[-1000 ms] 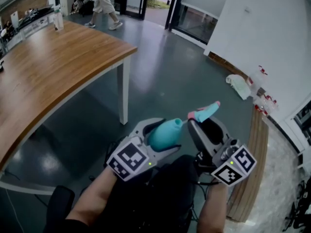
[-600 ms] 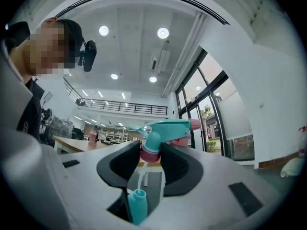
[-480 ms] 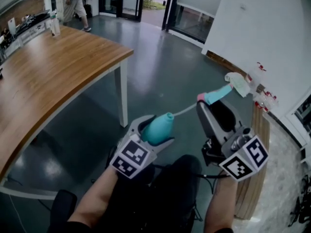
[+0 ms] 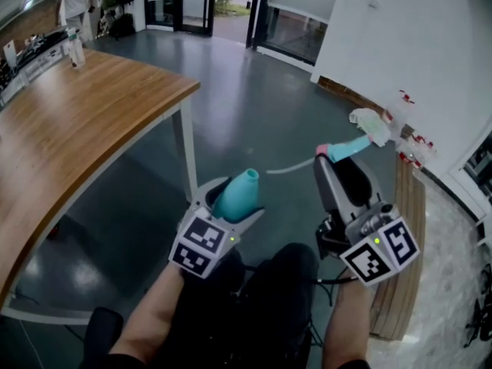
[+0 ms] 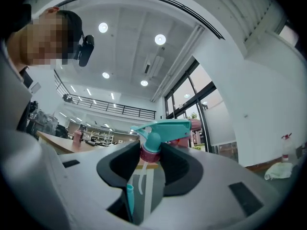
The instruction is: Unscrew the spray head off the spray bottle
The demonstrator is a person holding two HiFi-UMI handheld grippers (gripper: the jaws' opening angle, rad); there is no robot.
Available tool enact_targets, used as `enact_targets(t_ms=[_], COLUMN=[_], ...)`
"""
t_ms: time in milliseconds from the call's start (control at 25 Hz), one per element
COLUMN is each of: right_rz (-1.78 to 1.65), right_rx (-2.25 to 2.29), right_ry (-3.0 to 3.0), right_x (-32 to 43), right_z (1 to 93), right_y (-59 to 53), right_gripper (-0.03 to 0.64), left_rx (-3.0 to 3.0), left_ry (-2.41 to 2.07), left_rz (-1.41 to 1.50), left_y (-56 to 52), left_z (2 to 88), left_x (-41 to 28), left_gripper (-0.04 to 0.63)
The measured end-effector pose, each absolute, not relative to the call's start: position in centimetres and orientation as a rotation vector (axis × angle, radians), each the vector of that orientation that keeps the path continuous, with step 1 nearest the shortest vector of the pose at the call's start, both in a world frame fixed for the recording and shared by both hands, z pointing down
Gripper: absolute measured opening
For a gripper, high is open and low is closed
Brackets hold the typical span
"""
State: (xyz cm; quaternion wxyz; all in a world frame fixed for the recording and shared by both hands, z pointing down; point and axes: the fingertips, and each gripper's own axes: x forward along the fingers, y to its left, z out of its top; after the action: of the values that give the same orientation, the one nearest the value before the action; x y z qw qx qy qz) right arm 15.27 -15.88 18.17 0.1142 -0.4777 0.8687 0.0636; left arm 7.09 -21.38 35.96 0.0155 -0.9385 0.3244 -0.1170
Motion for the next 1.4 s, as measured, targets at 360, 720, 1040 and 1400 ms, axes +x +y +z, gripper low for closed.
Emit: enact_targets(t_ms=[360,720,1040,1400], right_rz=[0.158,0.078,0.038,0.061], right_rx=[-1.589,-1.654,-1.688,-1.692], right_ry=[2.504,2.512,2.49,2.481], right_x=[16.0,15.7,16.1,16.3], right_z=[23.1,26.9,28.0,27.8], right_y=[-17.0,-18.0,-18.3,-17.9], right_gripper=[0.143,0.141,0.141,0.138], left_rx=[-2.93,-2.925,-2.926,-2.921], left_ry=[1.007,1.013,1.01,1.008], left_rz=[-0.254,-0.201,-0.194,-0.189], left_y=[-21.4,-21.1,-21.1,-20.9], left_z=[33.6,32.1,32.0,31.8], left_x=[7.8,7.9,7.9,8.1], left_gripper=[0.393,0.393,0.393,0.393])
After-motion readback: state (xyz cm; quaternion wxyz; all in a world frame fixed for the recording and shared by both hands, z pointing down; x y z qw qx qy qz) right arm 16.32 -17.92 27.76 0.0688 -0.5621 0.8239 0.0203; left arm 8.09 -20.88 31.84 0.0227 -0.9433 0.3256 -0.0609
